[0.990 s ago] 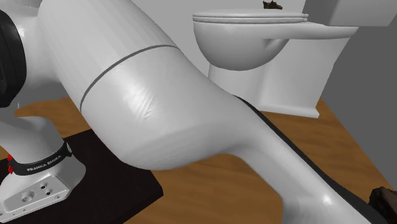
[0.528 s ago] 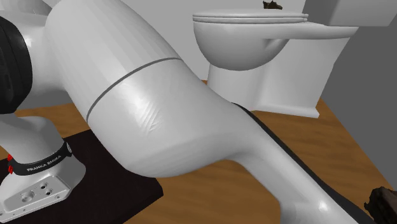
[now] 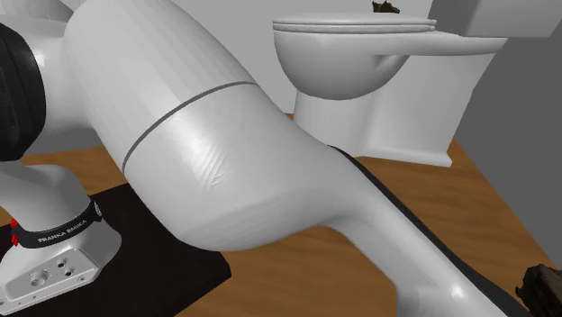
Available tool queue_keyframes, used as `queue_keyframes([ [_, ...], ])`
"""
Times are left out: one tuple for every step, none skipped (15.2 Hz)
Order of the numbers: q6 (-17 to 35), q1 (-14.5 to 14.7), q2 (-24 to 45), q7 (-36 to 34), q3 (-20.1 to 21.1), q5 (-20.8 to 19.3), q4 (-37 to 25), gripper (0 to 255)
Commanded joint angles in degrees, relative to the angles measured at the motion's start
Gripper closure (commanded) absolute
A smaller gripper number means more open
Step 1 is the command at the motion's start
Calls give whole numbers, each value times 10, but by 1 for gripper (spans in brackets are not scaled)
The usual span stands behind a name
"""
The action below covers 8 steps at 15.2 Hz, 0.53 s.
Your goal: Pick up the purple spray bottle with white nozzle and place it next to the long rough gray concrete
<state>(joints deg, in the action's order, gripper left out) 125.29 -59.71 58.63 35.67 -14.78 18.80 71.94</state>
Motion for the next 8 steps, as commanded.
queue_keyframes([
  [-10,1,-13,-1,-2,-2,3,0],
  [-20,2,-26,-2,-5,-4,6,0],
  [-31,3,-37,-3,-7,-7,7,0],
  [-39,4,-46,-3,-9,-9,7,0],
  [-39,4,-47,-3,-9,-9,8,0],
  [-39,4,-47,-3,-9,-9,8,0],
  [-39,4,-46,-3,-9,-9,7,0],
  [-39,4,-46,-3,-9,-9,7,0],
])
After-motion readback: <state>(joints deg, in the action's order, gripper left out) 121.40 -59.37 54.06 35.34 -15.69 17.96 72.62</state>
